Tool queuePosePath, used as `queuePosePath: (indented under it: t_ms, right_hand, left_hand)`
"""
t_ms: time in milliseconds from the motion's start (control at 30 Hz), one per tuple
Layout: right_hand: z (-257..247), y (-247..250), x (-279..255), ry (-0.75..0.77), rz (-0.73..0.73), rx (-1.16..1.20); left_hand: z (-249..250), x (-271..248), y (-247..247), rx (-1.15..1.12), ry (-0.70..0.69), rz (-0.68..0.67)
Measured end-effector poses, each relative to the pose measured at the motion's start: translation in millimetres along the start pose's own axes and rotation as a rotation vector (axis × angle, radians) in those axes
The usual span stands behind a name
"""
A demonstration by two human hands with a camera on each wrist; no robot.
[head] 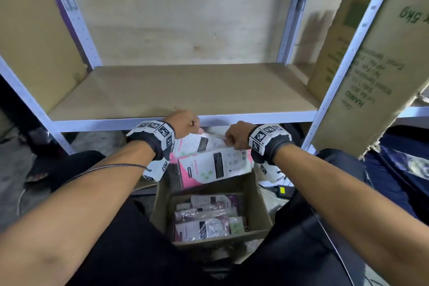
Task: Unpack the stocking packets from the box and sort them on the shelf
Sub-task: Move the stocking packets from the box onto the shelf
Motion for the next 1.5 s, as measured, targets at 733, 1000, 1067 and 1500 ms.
queuePosePath:
  t_ms: [733, 1000, 1067, 1500]
  right_hand:
    - [97, 55, 14, -0.086, 0.260, 1.227]
    - [89, 52, 64, -0.152, 0.157, 1.515]
    - [86, 55, 78, -0.181, 0.145, 1.535]
    - [53, 85, 176, -0.356, 0.062, 1.469]
  left_hand:
    - [-133, 40, 72, -0.813, 0.425, 0.496]
    - [-187, 47, 68, -0.722, 0.784, 0.571]
    - [-197, 50, 66, -0.696, 0.818, 0.571]
    - [-219, 64, 75, -0.610, 0.752, 0.605]
Point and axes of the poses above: each hand's wrist, its own x-axis towards the middle knuckle, its own y-axis out of the back of the hand, z = x × y, the point moved 6 cm from there along x, towards the middle knuckle, and after that the axes turned 1 degree about -x, right-handed, at the moved point
